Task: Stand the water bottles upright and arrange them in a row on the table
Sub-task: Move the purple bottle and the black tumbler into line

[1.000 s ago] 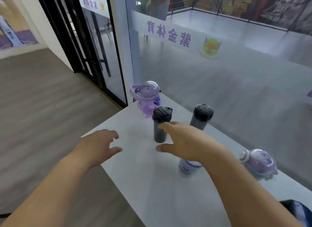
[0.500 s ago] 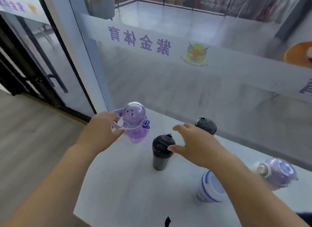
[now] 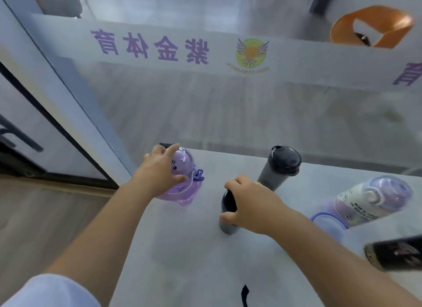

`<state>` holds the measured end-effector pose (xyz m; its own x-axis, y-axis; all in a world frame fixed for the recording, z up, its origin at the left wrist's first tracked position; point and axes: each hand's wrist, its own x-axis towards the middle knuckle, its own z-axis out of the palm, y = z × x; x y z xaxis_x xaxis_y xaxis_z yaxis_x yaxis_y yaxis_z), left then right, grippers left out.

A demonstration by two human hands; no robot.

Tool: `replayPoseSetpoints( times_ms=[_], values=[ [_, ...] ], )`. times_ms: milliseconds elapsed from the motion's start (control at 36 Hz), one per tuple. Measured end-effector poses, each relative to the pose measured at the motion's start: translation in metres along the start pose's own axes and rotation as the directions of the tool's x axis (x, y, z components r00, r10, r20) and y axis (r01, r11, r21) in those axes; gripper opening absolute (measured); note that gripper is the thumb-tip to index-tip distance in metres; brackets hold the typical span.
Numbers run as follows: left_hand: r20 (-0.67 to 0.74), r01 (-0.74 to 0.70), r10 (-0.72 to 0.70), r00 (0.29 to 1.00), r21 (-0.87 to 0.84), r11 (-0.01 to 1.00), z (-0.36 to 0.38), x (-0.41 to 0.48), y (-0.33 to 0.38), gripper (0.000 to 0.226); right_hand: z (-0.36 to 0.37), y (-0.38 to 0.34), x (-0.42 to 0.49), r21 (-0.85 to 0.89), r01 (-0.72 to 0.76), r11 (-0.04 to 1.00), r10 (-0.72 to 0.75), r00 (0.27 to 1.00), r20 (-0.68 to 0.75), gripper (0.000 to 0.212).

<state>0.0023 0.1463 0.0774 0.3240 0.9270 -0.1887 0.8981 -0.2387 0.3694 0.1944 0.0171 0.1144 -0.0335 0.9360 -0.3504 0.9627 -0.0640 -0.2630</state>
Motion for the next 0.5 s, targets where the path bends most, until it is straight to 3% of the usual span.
replayPoseSetpoints(
  times_ms=[111,500],
  values=[
    [0.019,0.002,-0.002,1.000,-0.029,1.000,0.000,0.006,-0.001,0.090,-0.003,0.000,0.006,0.024,-0.001,1.000,0.001,1.000,-0.007,0.048],
    [-0.022,-0.025,0.023,0.999,-0.069,0.997,-0.003,0.043,0.006,0.090,-0.028,0.009,0.049,0.077,-0.012,0.997,0.023,0.991,-0.135,0.048]
  ],
)
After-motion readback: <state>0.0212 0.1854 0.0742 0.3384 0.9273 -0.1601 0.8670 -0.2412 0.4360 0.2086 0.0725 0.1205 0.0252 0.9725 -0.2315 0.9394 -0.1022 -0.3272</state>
